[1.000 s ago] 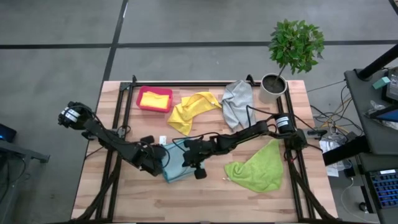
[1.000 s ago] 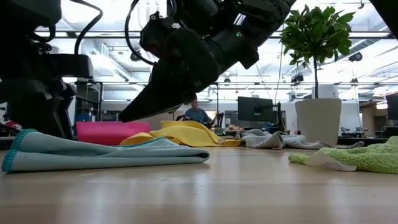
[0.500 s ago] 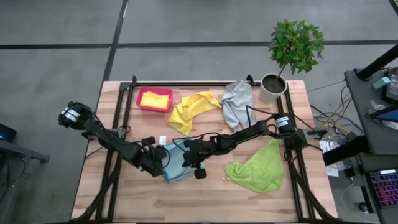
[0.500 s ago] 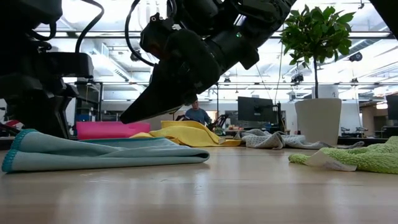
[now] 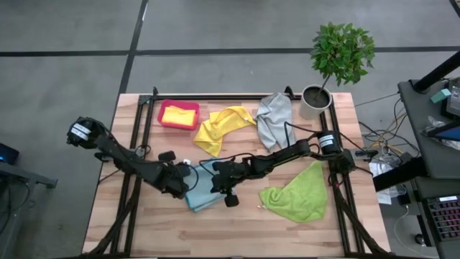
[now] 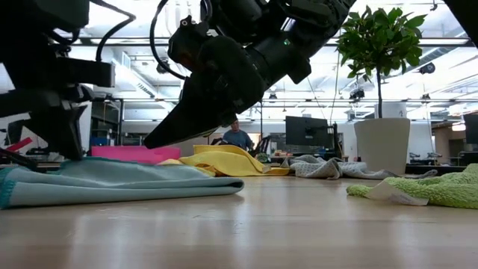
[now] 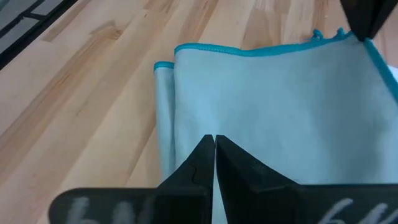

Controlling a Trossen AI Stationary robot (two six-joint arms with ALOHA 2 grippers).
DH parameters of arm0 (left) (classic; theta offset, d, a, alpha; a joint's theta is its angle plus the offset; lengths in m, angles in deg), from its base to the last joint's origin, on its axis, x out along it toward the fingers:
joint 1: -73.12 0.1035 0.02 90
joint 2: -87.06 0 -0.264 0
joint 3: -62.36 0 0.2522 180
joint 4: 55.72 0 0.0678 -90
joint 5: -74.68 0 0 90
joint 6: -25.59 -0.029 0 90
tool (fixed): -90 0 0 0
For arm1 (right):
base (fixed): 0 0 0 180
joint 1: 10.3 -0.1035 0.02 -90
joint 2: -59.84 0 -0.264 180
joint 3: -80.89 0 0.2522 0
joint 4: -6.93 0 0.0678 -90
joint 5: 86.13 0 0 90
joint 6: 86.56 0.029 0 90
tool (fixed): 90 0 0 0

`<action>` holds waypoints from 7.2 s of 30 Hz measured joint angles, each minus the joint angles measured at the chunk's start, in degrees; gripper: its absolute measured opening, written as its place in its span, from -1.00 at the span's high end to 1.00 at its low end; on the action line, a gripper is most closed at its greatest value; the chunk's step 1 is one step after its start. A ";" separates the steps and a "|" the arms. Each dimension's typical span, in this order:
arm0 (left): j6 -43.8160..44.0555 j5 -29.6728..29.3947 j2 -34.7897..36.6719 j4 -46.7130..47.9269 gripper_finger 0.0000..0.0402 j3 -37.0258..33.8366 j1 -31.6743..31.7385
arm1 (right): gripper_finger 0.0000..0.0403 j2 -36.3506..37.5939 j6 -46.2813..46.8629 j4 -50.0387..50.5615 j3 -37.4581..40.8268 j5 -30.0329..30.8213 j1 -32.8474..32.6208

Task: Fold microfiber towels
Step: Fold the light blue microfiber cloth

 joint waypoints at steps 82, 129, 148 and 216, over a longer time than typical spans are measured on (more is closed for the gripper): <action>34.47 -7.07 -22.36 -24.90 1.00 10.07 -25.16 | 0.39 -16.75 5.56 -10.96 -15.16 8.39 -5.49; 34.51 0.09 -18.19 -20.16 1.00 9.87 -25.16 | 0.96 -15.79 0.62 3.68 -20.28 4.76 -6.78; 33.99 4.87 -7.60 -19.43 1.00 9.74 -25.14 | 0.58 -15.93 2.57 1.63 -20.28 4.06 -6.88; 29.54 -3.02 -0.22 -5.10 0.53 -3.97 -14.50 | 0.96 -8.34 -1.23 14.93 -13.88 12.11 -4.85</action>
